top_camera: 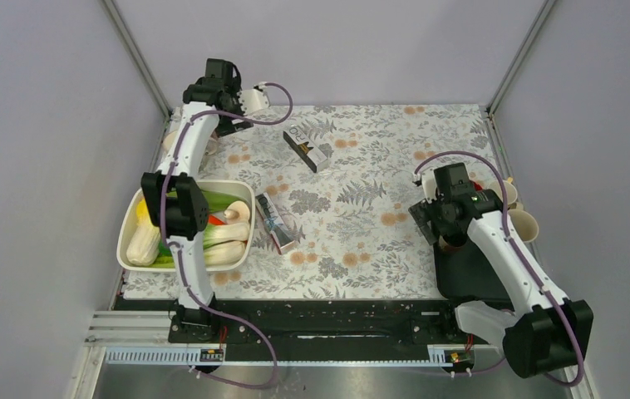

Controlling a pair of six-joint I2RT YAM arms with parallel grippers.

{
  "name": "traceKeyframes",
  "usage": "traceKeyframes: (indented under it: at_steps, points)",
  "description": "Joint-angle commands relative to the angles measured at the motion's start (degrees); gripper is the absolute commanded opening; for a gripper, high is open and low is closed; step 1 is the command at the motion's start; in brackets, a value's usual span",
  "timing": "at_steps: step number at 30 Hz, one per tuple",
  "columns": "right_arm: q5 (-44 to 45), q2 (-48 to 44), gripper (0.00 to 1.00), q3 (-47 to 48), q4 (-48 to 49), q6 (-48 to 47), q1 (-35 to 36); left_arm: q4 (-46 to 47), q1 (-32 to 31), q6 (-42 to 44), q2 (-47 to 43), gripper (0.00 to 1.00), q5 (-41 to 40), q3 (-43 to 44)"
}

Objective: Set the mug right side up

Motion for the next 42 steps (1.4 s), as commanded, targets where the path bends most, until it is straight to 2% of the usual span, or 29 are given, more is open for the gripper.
traceKeyframes:
  at_steps: [1, 3, 5, 10, 14, 20, 26, 28, 36, 39, 42]
  points:
    - [0.4, -4.6, 0.99, 1.7, 3.2, 0.3, 1.8, -5.1, 2.8, 14.8, 10.7, 0.86, -7.0, 12.3]
    - [0.0, -5.9, 0.99, 1.7, 4.3, 0.5, 2.3, -5.2, 3.5, 18.8, 13.7, 0.80, -8.7, 12.1]
    - [-0.4, -6.7, 1.00, 1.2, 5.1, 0.3, 2.8, -5.0, 4.1, 21.7, 15.4, 0.78, -9.9, 11.0]
    - [1.9, -5.5, 0.99, 0.7, 5.1, -0.1, 4.7, -2.9, 5.6, 20.9, 20.7, 0.77, -9.4, 13.8]
    - [3.2, -2.6, 0.99, 0.8, 4.4, -0.2, 5.5, 2.0, 5.9, 20.7, 23.7, 0.62, -11.9, 12.8]
    - [4.4, -0.5, 0.99, 0.9, 3.6, -0.4, 6.4, 3.7, 6.8, 21.4, 26.8, 0.54, -15.0, 11.8]
    - [3.8, -1.1, 0.99, 1.1, 3.8, -0.4, 6.8, 4.9, 7.1, 21.8, 27.2, 0.19, -16.6, 10.4]
    - [3.8, -1.6, 0.99, 1.0, 4.0, -0.5, 6.8, 6.9, 7.2, 22.0, 26.1, 0.01, -16.4, 8.8]
    - [3.2, -4.2, 1.00, 1.9, 5.3, 1.0, 6.9, 12.7, 4.6, 18.4, 15.6, 0.00, -12.1, 1.5]
    - [1.3, -5.3, 0.99, 3.5, 7.9, 4.7, 7.0, 14.7, 3.1, 12.2, 12.2, 0.00, -11.0, 1.4]
    - [-6.0, -5.8, 0.97, 5.4, 12.3, 10.7, 7.1, 12.4, 1.0, 4.5, 10.7, 0.00, -12.6, 2.1]
